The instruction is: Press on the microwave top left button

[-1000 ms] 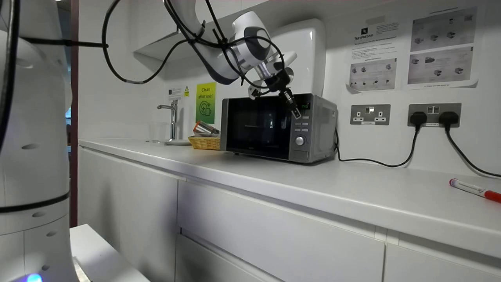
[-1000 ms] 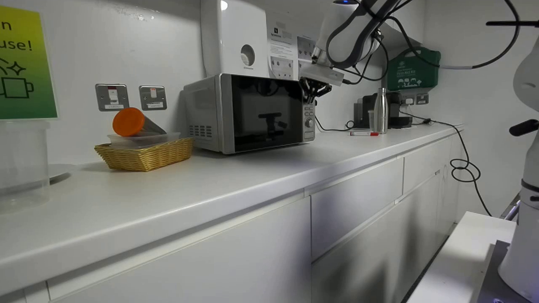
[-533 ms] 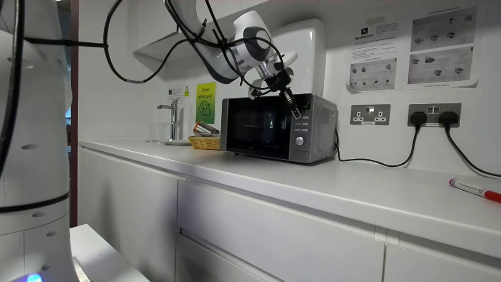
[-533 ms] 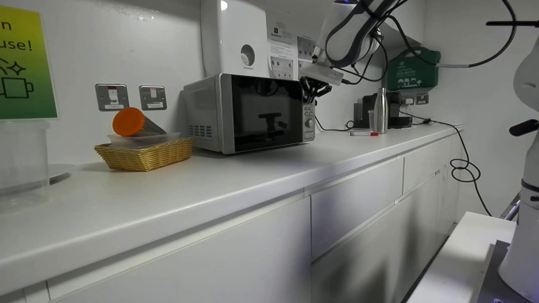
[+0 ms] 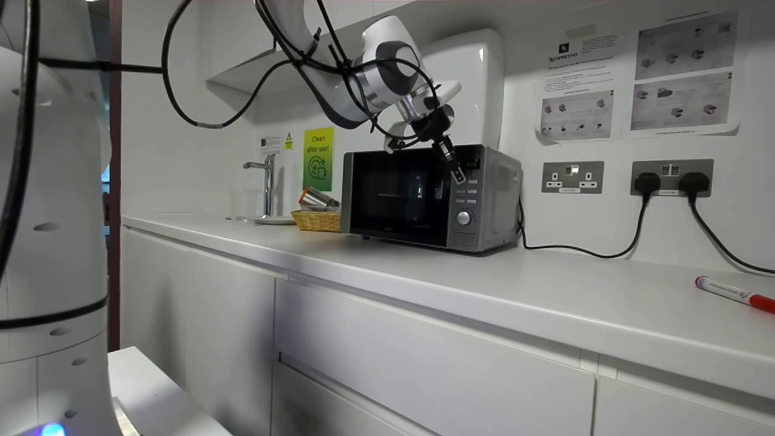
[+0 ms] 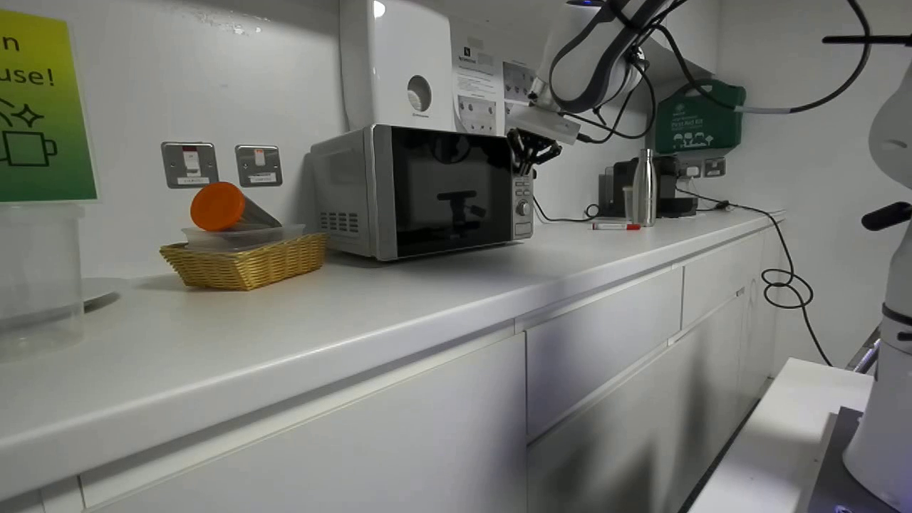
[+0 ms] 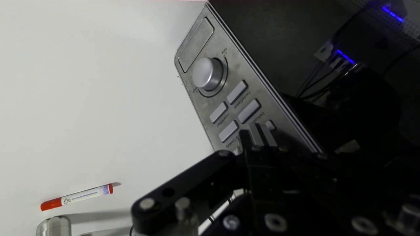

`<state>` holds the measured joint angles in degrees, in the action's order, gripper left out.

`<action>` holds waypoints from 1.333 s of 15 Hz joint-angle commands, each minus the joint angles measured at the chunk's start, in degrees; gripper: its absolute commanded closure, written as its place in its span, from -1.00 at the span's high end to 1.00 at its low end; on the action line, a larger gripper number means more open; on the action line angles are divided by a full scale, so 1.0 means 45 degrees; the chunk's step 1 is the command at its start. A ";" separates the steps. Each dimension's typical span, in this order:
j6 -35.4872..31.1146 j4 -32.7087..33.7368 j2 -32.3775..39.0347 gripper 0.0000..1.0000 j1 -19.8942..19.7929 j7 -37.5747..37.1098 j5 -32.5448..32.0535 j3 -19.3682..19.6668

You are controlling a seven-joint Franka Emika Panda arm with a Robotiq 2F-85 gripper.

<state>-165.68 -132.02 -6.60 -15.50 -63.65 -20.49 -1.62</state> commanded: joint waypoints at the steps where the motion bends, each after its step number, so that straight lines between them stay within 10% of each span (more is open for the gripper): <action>1: -0.0715 0.0428 0.0668 -1.00 0.0144 0.0294 0.0326 0.0039; 16: -0.0846 0.0407 0.1049 -1.00 -0.0084 -0.1199 -0.0454 -0.0013; 20: -0.0094 -0.0267 0.0672 -1.00 0.2043 0.1601 0.3338 0.0712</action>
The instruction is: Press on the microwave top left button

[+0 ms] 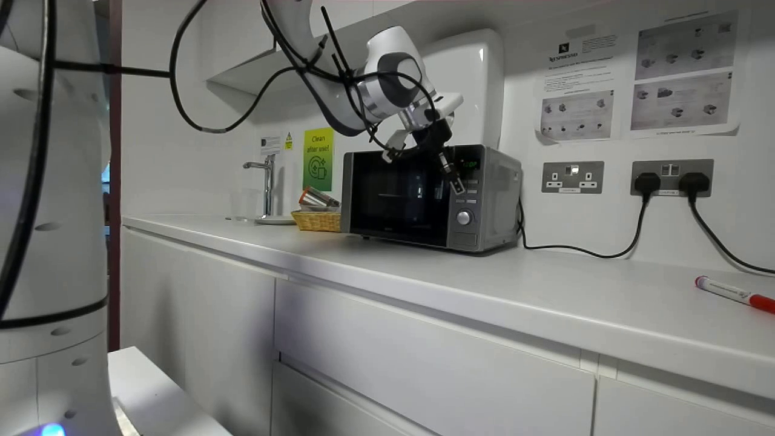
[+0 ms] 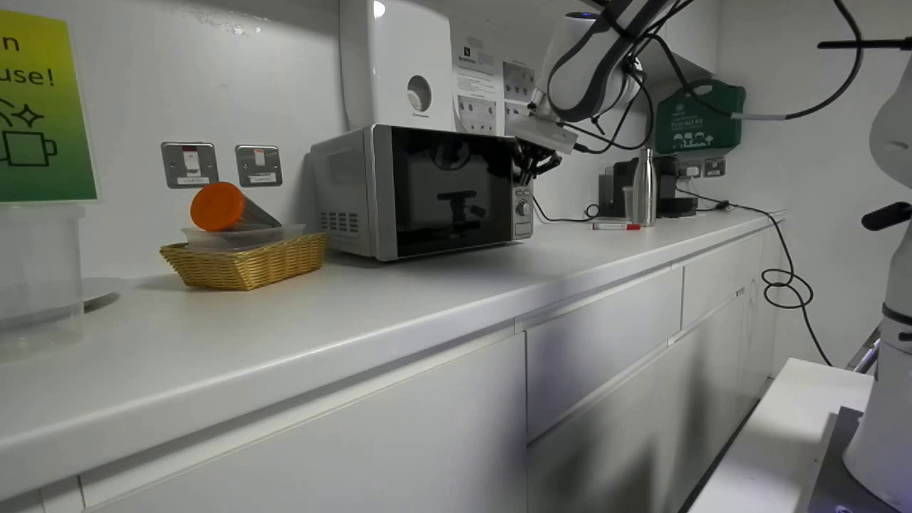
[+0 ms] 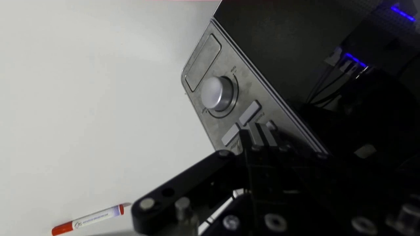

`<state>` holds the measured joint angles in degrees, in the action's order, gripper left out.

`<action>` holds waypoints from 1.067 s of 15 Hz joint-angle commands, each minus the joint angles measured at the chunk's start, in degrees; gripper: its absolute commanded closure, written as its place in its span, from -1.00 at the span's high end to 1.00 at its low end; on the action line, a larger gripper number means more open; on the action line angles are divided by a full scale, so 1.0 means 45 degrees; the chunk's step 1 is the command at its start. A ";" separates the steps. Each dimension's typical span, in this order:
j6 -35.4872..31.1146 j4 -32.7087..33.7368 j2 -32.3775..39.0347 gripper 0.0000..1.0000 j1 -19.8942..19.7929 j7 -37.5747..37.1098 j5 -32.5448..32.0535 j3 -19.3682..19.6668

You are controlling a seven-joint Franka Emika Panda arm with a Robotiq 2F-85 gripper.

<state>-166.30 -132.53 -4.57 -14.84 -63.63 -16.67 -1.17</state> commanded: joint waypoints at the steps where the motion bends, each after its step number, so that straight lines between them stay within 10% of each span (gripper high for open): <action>1: 0.0822 -0.0182 -0.0120 -1.00 0.2360 0.2598 0.3578 0.0755; 7: 0.5747 0.0273 -0.1291 -1.00 0.3622 0.7783 0.8886 0.1022; 16: 1.4122 0.1579 -0.1355 -1.00 0.2430 0.8528 0.6208 0.1124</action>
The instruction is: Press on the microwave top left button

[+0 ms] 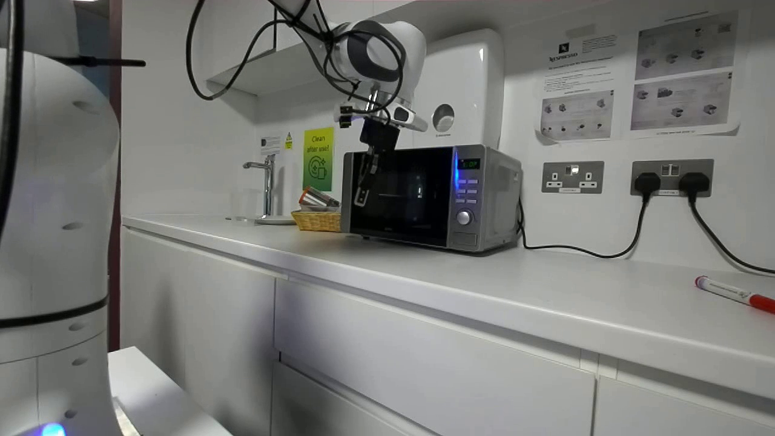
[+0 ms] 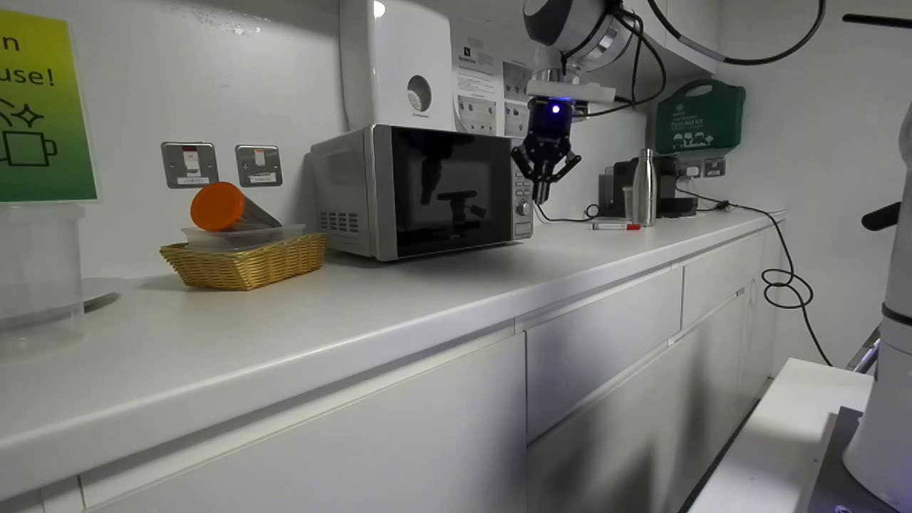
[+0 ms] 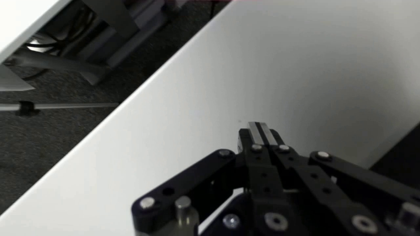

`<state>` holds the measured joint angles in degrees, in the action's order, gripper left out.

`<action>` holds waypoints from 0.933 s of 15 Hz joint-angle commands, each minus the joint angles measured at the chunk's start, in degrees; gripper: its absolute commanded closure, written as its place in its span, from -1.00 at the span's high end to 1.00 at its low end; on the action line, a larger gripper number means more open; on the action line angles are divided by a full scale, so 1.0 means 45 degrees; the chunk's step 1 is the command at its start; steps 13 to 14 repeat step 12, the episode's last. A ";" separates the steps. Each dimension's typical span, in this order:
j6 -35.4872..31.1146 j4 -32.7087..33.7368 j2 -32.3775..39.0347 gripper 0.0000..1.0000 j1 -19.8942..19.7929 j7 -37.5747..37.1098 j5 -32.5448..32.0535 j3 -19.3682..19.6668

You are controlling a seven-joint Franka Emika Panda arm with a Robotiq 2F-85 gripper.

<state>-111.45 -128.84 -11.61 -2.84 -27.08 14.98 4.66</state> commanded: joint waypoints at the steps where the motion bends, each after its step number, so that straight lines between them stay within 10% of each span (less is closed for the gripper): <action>1: 0.2465 0.0865 0.0257 -1.00 -0.0212 0.0617 -0.1079 -0.0220; 4: 0.3388 0.1005 0.0425 -0.37 -0.0146 0.0753 -0.1914 -0.0441; 5: 0.2648 0.0496 0.0089 -0.87 -0.0212 0.0492 -0.1421 -0.0380; 9: 0.2828 0.0501 0.0157 -0.37 -0.0176 0.0495 -0.1689 -0.0511; 14: 0.2829 0.0501 0.0158 -0.37 -0.0176 0.0497 -0.1694 -0.0511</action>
